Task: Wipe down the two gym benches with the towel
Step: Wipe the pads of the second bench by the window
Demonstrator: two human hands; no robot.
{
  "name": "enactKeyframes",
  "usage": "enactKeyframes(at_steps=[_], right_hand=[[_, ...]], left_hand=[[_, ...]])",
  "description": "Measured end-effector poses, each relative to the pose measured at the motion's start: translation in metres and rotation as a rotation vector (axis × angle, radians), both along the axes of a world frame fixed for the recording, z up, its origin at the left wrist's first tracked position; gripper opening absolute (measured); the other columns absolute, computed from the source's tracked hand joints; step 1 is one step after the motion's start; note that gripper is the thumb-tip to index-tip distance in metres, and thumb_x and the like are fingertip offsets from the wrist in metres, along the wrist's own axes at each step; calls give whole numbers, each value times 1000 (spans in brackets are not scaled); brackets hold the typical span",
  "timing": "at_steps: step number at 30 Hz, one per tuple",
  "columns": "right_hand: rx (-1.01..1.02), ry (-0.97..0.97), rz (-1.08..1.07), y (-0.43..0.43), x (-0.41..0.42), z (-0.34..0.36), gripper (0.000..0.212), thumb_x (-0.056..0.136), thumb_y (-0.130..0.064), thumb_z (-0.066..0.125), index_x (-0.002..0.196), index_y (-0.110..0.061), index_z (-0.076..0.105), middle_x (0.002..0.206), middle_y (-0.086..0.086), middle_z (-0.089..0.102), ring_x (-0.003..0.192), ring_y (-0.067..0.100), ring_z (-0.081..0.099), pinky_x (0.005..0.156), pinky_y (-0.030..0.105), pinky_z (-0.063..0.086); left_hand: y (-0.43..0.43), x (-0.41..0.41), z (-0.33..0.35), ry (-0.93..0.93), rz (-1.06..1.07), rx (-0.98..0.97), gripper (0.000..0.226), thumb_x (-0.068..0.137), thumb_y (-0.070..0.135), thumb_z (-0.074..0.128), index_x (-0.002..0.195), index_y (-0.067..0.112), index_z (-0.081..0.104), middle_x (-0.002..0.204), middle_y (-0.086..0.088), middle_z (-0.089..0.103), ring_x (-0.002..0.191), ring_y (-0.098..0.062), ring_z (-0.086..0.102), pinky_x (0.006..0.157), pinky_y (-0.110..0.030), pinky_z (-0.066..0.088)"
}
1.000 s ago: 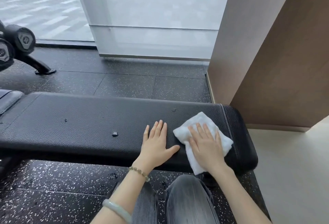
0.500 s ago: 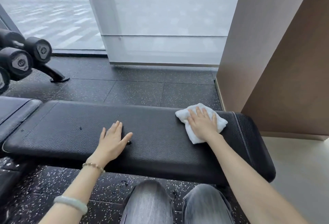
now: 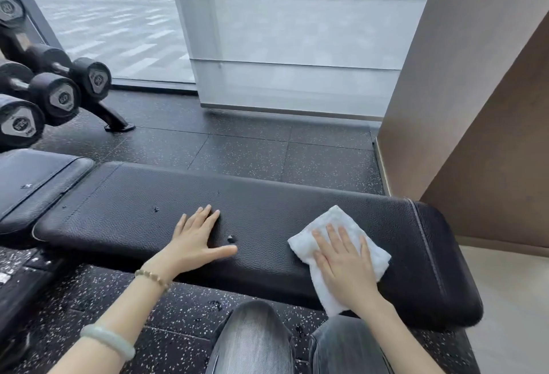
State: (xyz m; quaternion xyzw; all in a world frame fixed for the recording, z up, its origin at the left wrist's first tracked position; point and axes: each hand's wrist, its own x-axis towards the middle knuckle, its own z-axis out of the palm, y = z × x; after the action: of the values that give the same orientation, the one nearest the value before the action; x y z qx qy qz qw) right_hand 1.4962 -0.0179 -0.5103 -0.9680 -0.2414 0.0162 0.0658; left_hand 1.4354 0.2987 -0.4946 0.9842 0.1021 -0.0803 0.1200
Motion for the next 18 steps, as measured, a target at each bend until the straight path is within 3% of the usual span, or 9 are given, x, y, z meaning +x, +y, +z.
enactKeyframes(at_steps=[3, 5, 9, 14, 18], right_hand=[[-18, 86, 26, 2, 16, 3, 79, 77, -58, -12, 148, -40, 18, 158, -7, 8, 146, 18, 3, 108, 44, -11], [-24, 92, 17, 8, 34, 6, 78, 75, -60, -14, 149, -42, 7, 159, -9, -2, 145, 14, -7, 111, 46, -12], [19, 140, -77, 33, 89, 15, 50, 101, -45, 15, 149, -37, 10, 159, -7, 0, 145, 16, -6, 114, 50, -8], [2, 198, -135, 59, 117, 20, 49, 101, -43, 15, 149, -36, 10, 159, -6, 2, 145, 15, -4, 114, 53, -5], [11, 130, -47, 53, 69, 15, 50, 101, -43, 16, 150, -32, 11, 159, -5, 4, 146, 17, -4, 114, 52, -6]], left_hand=[[4, -15, -4, -53, -17, 25, 134, 35, 104, 10, 150, 35, 5, 158, 8, -4, 142, -5, -12, 114, -34, -15], [4, -17, -7, -92, -9, 18, 133, 36, 104, 13, 149, 35, 9, 158, 8, 1, 143, -6, -8, 114, -33, -14], [1, -14, -10, -140, 7, 3, 133, 35, 104, 16, 148, 35, 16, 157, 9, 8, 144, -8, -3, 115, -34, -11], [3, -13, -8, -140, 30, -21, 134, 32, 104, 19, 147, 37, 19, 157, 11, 10, 144, -7, -1, 116, -35, -8], [3, -14, -8, -148, 37, -37, 133, 32, 104, 22, 147, 37, 20, 157, 11, 11, 144, -7, 0, 116, -35, -7]])
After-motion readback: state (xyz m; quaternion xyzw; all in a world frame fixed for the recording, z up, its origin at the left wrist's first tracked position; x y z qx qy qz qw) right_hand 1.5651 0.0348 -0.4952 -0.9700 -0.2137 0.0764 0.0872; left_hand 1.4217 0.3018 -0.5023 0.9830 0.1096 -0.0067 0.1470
